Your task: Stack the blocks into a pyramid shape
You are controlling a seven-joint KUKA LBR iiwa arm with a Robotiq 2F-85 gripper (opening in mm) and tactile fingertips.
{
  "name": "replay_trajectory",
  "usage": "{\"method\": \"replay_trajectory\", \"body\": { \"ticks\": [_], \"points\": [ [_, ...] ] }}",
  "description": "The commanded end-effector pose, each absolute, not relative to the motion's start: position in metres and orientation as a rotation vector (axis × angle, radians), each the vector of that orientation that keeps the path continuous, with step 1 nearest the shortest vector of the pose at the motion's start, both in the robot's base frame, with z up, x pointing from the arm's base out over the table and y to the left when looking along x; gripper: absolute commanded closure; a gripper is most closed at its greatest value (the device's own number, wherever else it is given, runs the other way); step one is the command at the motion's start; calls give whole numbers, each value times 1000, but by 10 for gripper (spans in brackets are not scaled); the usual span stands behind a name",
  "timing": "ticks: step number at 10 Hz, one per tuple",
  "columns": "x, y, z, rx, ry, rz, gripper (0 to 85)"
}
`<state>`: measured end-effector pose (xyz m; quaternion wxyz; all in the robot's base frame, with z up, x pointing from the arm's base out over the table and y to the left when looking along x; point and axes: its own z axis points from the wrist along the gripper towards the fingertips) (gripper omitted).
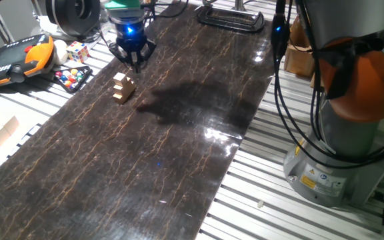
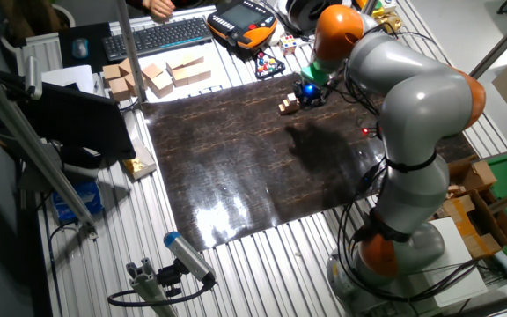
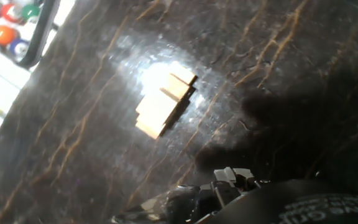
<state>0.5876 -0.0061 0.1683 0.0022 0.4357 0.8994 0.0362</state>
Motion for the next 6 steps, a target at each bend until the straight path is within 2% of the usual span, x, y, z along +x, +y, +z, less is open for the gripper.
{"method": "replay_trajectory", "body": {
  "ticks": [1, 6],
  "points": [
    [586, -3, 170, 1096, 2941, 114, 843],
    [582, 1, 172, 980, 2981, 145, 843]
  ]
}}
